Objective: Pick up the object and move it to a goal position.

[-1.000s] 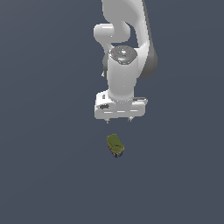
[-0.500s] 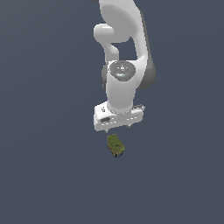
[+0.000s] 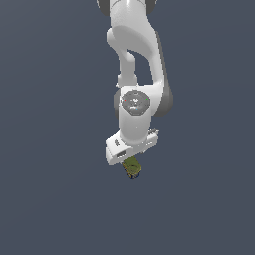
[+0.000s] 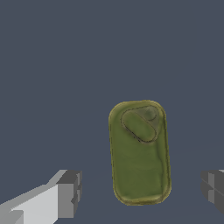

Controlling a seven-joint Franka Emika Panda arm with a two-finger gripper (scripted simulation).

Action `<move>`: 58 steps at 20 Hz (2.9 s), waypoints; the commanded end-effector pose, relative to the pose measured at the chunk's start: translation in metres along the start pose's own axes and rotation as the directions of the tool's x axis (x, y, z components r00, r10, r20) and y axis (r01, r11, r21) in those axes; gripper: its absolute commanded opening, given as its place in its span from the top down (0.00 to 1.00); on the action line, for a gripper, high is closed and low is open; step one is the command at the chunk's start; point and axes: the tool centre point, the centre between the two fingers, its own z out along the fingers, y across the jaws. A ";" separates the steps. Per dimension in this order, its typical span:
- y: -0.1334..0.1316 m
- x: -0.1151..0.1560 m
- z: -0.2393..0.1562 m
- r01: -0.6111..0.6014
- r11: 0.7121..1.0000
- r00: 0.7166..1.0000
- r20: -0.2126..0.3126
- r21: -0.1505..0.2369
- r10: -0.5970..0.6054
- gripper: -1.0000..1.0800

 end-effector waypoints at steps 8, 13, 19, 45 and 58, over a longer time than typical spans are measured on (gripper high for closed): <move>0.007 0.007 0.015 0.079 0.997 0.997 0.001 0.003 -0.079 0.04; 0.007 0.006 0.019 0.075 0.997 0.997 0.002 0.003 -0.075 0.04; 0.006 0.006 0.048 0.078 0.997 0.997 0.002 0.003 -0.078 0.04; 0.005 0.011 0.054 0.080 0.997 0.997 0.002 0.003 -0.080 1.00; -0.008 0.044 -0.040 0.080 0.997 0.997 0.002 0.003 -0.080 1.00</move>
